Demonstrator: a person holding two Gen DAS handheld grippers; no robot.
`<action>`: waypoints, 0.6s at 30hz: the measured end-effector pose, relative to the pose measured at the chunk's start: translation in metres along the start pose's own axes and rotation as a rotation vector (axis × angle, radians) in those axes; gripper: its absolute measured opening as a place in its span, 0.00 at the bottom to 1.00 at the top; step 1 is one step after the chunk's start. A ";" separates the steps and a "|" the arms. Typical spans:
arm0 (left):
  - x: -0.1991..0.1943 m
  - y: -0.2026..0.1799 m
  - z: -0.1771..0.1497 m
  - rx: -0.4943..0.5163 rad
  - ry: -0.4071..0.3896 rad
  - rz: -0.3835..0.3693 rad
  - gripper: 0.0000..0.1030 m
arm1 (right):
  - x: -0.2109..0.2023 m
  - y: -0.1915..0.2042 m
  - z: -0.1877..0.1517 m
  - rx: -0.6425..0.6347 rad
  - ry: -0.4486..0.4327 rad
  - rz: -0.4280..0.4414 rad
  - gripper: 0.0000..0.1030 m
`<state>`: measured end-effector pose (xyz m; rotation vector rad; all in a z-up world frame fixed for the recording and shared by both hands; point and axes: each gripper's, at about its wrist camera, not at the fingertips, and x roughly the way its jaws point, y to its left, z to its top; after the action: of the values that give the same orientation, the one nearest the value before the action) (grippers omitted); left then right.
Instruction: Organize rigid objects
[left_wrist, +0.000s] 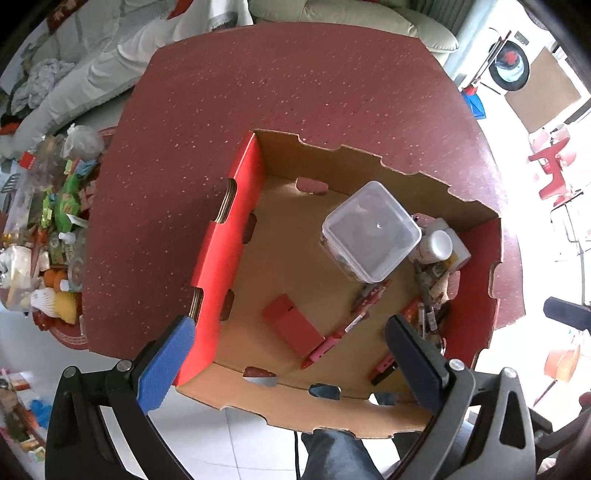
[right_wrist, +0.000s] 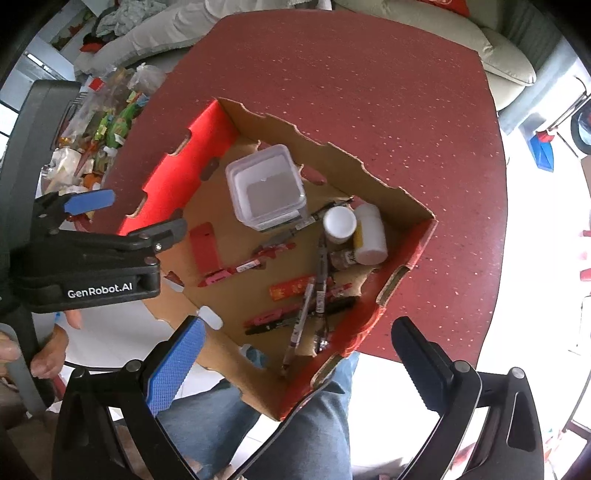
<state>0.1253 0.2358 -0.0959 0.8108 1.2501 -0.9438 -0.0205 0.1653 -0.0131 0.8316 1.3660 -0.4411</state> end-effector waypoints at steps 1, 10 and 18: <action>-0.001 0.001 -0.001 0.001 -0.003 -0.004 1.00 | 0.000 0.002 -0.001 -0.002 -0.001 0.000 0.99; -0.009 0.007 -0.007 0.018 -0.022 -0.035 1.00 | 0.003 0.016 -0.003 -0.027 0.007 -0.054 0.99; -0.010 0.008 -0.014 0.057 -0.029 -0.051 1.00 | 0.007 0.025 -0.004 0.001 0.014 -0.079 0.99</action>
<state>0.1262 0.2531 -0.0880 0.8099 1.2288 -1.0329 -0.0045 0.1859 -0.0130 0.7852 1.4148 -0.4983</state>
